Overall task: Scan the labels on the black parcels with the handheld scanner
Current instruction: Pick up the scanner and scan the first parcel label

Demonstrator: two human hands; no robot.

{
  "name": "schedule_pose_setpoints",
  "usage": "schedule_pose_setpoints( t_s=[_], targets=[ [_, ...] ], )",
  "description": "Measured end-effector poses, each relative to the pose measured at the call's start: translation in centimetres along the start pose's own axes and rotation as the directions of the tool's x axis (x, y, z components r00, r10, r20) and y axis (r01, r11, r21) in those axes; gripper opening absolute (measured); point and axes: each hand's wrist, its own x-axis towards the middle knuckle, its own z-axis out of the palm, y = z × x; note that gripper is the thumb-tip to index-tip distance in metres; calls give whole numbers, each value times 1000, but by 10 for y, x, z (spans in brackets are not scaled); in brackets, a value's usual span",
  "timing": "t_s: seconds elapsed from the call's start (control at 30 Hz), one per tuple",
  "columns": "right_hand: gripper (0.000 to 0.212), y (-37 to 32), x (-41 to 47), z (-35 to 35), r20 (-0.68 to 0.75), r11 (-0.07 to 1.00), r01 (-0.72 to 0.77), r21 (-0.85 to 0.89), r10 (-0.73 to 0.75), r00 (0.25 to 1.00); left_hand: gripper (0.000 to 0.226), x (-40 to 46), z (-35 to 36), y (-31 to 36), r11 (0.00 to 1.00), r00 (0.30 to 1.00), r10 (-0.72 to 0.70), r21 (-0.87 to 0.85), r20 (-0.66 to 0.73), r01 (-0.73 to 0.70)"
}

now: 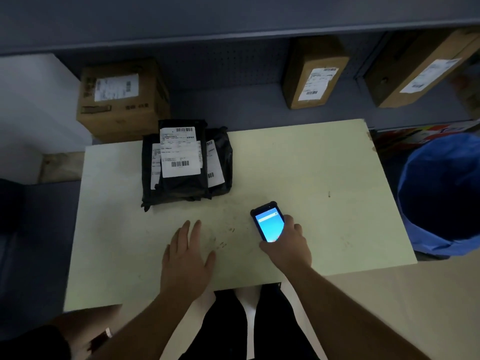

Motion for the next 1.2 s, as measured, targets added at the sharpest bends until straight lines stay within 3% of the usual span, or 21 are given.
schedule_pose_setpoints(
  t_s=[0.3, 0.5, 0.73, 0.97, 1.2],
  targets=[
    [85, -41, -3, -28, -40, 996, 93, 8, -93, 995, 80, 40, -44, 9, 997, 989, -9, -80, -144, -3],
    [85, -71, -1, -42, -53, 986, 164, 13, -164, 985, 80, 85, -79, 3, 939, 938, -228, -314, -262, 140],
    [82, -96, 4, -49, -11, 978, 207, -17, -208, 978, 98, 137, -94, -2, 785, 894, -444, -507, -59, 356],
    [81, -107, 13, -58, -18, 976, 216, -25, -217, 976, 115, 172, -90, 2, 680, 830, -552, -537, 73, 499],
    [80, -106, 21, -62, -34, 978, 207, -13, -207, 978, 126, 184, -86, 13, 711, 821, -559, -443, 115, 546]
  ],
)
